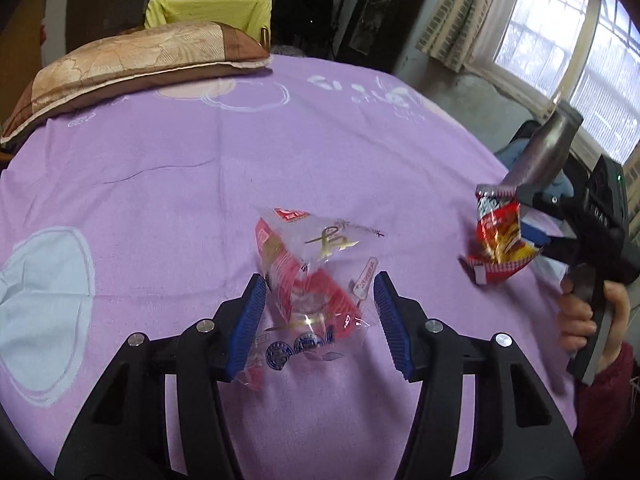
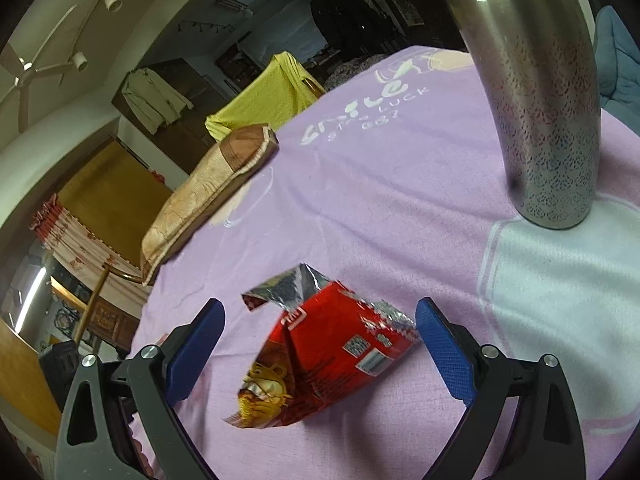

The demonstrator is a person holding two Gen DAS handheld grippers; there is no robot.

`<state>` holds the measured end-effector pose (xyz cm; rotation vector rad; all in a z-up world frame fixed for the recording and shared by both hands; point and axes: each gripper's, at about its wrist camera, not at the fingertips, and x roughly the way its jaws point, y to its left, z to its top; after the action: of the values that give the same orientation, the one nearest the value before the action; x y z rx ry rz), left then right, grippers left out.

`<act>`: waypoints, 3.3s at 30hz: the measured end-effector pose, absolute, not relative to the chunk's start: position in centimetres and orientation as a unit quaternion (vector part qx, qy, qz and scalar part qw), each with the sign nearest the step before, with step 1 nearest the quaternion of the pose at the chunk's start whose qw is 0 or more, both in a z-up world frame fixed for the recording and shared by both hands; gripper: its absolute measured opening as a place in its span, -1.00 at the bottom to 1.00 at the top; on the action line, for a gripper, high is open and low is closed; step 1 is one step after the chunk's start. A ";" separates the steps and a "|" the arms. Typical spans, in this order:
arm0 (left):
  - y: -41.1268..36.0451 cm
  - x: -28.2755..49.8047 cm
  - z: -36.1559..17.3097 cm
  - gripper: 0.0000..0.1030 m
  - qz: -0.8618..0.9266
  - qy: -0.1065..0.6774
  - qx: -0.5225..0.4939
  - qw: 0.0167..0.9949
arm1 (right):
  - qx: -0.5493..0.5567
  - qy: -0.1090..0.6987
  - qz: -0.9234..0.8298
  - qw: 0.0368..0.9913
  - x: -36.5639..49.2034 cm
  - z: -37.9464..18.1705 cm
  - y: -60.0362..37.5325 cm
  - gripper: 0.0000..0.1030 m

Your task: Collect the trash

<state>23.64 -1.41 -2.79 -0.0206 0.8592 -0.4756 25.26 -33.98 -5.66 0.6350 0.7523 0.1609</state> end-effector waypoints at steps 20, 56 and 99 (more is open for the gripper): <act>0.6 25.7 -4.0 0.84 -0.180 0.432 -0.050 0.882 | 0.300 0.353 0.079 0.883 24.7 -5.5 -34.1 0.89; -0.7 23.4 -1.0 0.27 -0.230 0.383 -0.035 0.894 | 0.287 0.342 0.076 0.891 24.6 -6.2 -30.0 -0.50; -22.5 -7.4 3.9 0.26 -0.554 0.289 0.020 0.780 | 0.257 0.184 -0.135 0.939 -26.3 -2.5 -46.8 -0.48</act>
<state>-7.36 -22.53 3.92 0.0428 0.6249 -1.1980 -26.31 -46.84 -2.55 0.5257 0.3760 -0.2763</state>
